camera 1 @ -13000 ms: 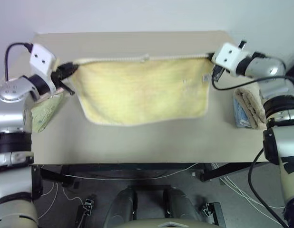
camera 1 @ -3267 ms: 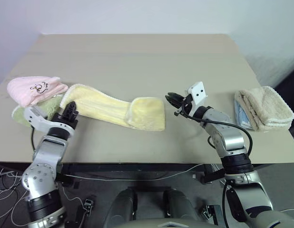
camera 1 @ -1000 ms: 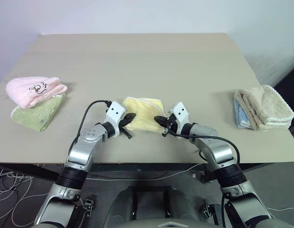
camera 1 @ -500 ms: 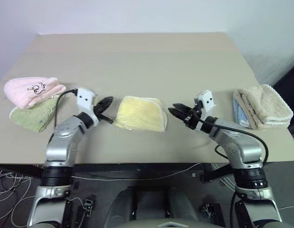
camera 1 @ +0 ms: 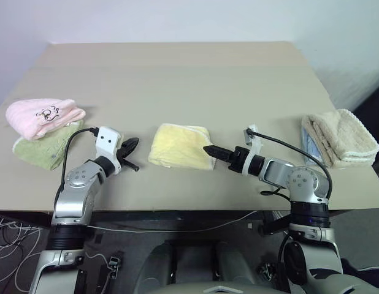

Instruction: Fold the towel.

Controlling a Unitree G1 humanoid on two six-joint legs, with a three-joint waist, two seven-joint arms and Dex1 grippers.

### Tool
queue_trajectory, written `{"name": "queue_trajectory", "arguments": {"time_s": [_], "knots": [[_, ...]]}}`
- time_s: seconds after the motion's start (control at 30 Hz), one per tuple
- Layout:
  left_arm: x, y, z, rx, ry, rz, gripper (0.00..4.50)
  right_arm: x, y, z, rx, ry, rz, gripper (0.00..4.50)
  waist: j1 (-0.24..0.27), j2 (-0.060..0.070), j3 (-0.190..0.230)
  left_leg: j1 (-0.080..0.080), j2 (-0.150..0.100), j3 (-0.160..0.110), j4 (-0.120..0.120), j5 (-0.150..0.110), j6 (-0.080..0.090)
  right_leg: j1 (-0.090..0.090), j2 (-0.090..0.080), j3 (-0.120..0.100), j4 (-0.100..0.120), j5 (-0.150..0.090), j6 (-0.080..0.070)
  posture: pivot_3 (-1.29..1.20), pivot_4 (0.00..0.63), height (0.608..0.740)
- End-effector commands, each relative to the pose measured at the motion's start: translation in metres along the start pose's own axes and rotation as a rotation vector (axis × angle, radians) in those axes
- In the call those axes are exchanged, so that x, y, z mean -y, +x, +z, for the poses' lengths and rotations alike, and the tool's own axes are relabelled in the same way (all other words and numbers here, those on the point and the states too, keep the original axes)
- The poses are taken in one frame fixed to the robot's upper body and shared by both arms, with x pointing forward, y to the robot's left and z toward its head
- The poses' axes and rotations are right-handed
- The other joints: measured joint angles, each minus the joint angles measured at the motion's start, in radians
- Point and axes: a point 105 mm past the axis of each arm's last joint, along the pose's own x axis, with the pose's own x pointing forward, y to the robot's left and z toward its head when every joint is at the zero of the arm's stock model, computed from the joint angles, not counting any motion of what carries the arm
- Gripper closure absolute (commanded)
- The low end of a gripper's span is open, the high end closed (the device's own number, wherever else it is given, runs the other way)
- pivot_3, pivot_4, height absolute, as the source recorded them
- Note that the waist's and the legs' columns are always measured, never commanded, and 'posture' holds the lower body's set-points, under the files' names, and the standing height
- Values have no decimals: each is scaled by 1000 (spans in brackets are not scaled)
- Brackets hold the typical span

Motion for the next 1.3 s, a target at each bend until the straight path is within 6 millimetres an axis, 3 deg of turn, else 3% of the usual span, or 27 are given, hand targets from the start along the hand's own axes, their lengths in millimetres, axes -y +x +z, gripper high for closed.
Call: {"name": "queue_trajectory", "arguments": {"time_s": [0.03,0.33,0.5,0.6,0.83,1.0,1.13,1.3], "knots": [[-5,-5,16,52,39,15,4500,-5,10,-8,-53,-11,27,21,-4,0,0,0,0,0,0,0,0,0,0,0,0,0,0,0,150,740],[1,-3,14,52,41,0,4500,-31,43,-8,-104,25,128,21,-22,0,0,0,1,1,0,0,0,-1,2,0,1,0,0,0,150,740],[4,-3,13,52,40,0,4500,-35,55,-5,-105,66,142,21,-26,0,0,0,1,1,-1,0,0,-2,2,0,2,0,0,0,150,740],[4,-4,11,50,40,1,4500,-35,56,-5,-103,83,146,609,-26,0,0,-1,1,1,-1,0,0,-2,2,0,1,0,0,0,150,740],[3,-3,10,47,41,3,4500,-34,51,-1,-73,129,165,2935,-26,0,0,-1,1,1,-1,0,0,-3,1,0,2,0,0,0,150,740],[4,1,11,52,45,-2,4500,-40,43,13,7,161,198,4481,-24,0,0,-1,1,1,-1,0,0,-3,1,0,2,0,0,0,150,740],[9,5,11,56,45,-19,4500,-43,30,36,125,161,197,4481,-21,0,0,-2,1,1,-1,0,0,-4,1,0,2,0,0,0,150,740],[19,10,11,53,48,-56,4500,-37,-18,94,400,126,129,4481,-13,0,0,-3,0,1,-1,0,0,-4,0,0,2,0,0,0,150,740]]}}
